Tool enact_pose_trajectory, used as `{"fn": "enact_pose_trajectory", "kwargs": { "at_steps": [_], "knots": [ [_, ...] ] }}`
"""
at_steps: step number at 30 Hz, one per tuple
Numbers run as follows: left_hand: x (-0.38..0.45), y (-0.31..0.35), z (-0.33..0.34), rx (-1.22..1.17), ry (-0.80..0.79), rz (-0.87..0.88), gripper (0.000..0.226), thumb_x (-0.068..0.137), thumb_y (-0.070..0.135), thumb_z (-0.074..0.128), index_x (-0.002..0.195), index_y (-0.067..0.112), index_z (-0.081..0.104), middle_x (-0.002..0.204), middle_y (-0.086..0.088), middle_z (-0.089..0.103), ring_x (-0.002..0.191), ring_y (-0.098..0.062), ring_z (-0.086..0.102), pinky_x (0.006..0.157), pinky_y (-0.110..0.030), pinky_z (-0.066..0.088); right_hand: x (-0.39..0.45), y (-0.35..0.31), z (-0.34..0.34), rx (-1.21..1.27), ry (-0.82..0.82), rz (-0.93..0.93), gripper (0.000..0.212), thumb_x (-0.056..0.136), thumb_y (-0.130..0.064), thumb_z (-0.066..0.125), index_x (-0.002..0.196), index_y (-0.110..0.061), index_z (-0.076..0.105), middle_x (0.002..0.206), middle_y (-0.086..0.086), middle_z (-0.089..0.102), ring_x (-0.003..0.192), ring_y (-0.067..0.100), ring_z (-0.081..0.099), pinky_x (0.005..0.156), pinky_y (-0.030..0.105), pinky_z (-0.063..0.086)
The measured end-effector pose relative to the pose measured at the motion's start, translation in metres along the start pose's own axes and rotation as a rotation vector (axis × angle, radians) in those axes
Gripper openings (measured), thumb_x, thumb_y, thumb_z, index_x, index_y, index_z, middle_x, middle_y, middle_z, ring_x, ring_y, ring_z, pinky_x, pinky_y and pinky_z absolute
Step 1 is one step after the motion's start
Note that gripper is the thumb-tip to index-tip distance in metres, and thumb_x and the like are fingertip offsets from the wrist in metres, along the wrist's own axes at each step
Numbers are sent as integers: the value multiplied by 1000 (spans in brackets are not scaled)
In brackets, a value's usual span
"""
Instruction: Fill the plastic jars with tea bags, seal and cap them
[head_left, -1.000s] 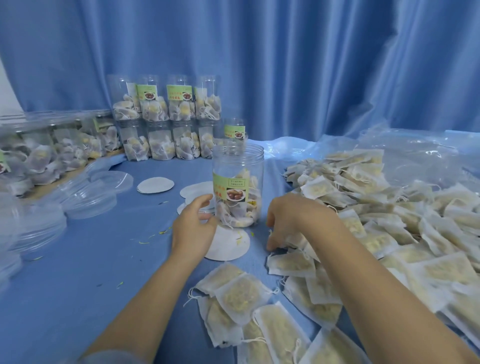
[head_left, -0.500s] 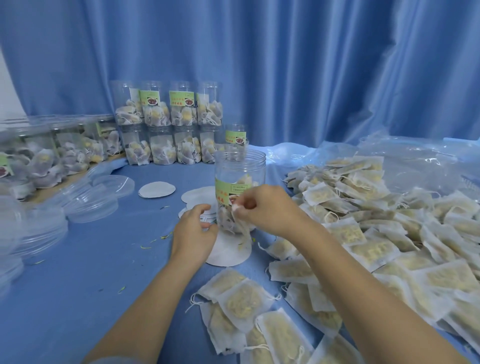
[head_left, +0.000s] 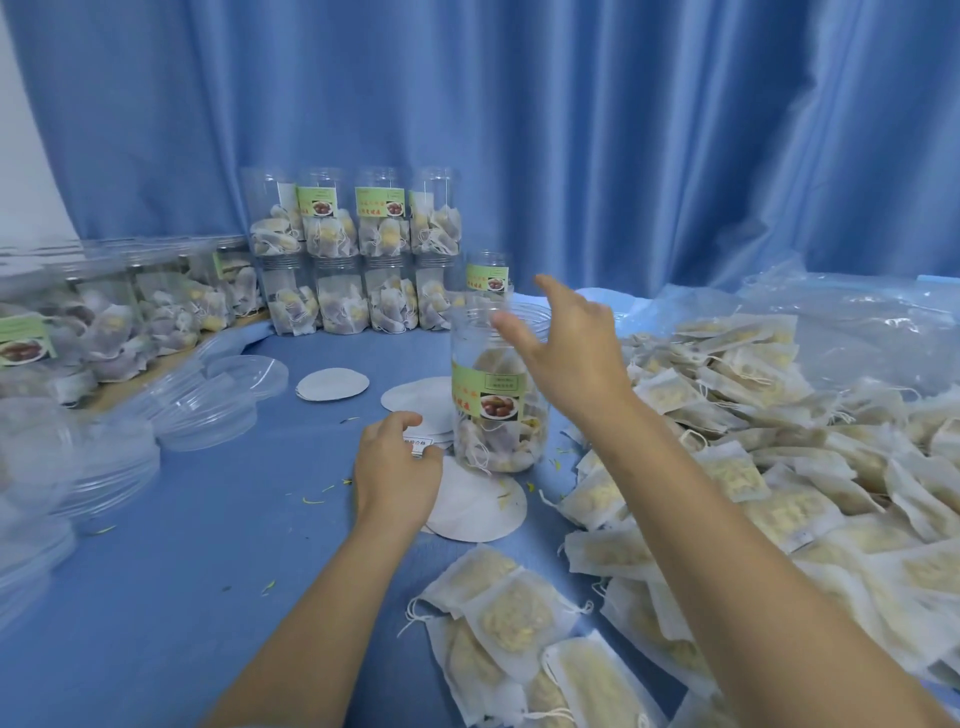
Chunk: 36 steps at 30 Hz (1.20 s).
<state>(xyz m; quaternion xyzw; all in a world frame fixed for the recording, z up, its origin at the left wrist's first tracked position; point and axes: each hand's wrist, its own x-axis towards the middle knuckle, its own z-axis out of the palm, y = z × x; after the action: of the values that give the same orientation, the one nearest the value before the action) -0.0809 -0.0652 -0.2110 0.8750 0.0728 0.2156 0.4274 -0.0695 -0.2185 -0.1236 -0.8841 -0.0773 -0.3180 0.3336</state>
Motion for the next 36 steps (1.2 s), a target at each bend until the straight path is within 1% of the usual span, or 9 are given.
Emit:
{"fn": "enact_pose_trajectory", "kwargs": {
  "at_steps": [5, 10, 15, 24, 27, 29, 31, 34, 36],
  "knots": [
    [2, -5, 1, 229, -91, -43, 42, 95, 22, 45, 134, 9, 43, 133, -14, 49, 120, -31, 46, 95, -36, 36, -23, -7, 12, -54, 238, -424, 20, 81, -13, 68, 101, -10, 69, 101, 9, 64, 96, 31, 57, 79, 39, 47],
    [0, -10, 2, 387, -197, 27, 37, 90, 29, 49, 122, 12, 49, 120, -8, 60, 114, -33, 45, 91, -39, 42, -38, -8, 35, -170, -461, -402, 22, 91, -21, 53, 108, -23, 67, 98, 1, 67, 95, 22, 60, 79, 33, 49],
    [5, -13, -3, 174, -129, -98, 40, 84, 20, 61, 123, 19, 54, 117, -4, 64, 110, -26, 55, 85, -30, 41, -47, 3, 47, -315, -721, -301, 32, 89, -29, 52, 119, -27, 64, 113, 2, 66, 107, 24, 58, 91, 33, 47],
    [12, -5, -23, -661, 268, -350, 24, 77, 3, 66, 95, 18, 60, 80, 3, 65, 75, -15, 58, 68, -25, 45, -54, 0, 54, 6, -625, -274, 51, 74, -61, 66, 106, -21, 62, 93, -2, 59, 87, 16, 51, 79, 32, 44],
    [14, -3, -31, -912, 233, -392, 14, 80, 5, 66, 90, 11, 61, 80, -5, 63, 70, -18, 60, 62, -25, 48, -56, -5, 56, 110, -511, -297, 35, 83, -31, 68, 114, -17, 65, 99, 1, 66, 89, 17, 58, 80, 32, 46],
    [12, 3, -34, -1139, 149, -411, 9, 88, 16, 60, 86, 8, 58, 80, -7, 64, 62, -20, 66, 52, -27, 54, -55, -6, 57, 157, -351, -314, 10, 88, -10, 58, 83, -8, 67, 69, 3, 57, 68, 21, 51, 63, 29, 36],
    [14, 3, -35, -1179, 125, -454, 24, 93, 33, 52, 91, 9, 56, 88, -6, 67, 60, -23, 67, 47, -26, 54, -51, -5, 57, 154, -215, -232, 29, 89, -7, 56, 61, -11, 48, 55, -4, 39, 55, 16, 38, 56, 25, 22],
    [17, 0, -40, -1141, 217, -504, 25, 93, 36, 47, 89, 12, 56, 91, -2, 65, 60, -18, 59, 48, -26, 47, -48, -7, 57, 235, -178, -123, 6, 90, -17, 59, 95, -20, 58, 56, -7, 45, 51, 10, 43, 53, 18, 34],
    [19, -4, -45, -1166, 285, -517, 21, 93, 31, 47, 87, 12, 55, 91, -2, 62, 59, -16, 54, 48, -25, 43, -48, -14, 61, 279, -184, -88, 48, 89, -19, 60, 133, -28, 42, 56, -3, 50, 53, 14, 53, 55, 18, 43]
  ]
}}
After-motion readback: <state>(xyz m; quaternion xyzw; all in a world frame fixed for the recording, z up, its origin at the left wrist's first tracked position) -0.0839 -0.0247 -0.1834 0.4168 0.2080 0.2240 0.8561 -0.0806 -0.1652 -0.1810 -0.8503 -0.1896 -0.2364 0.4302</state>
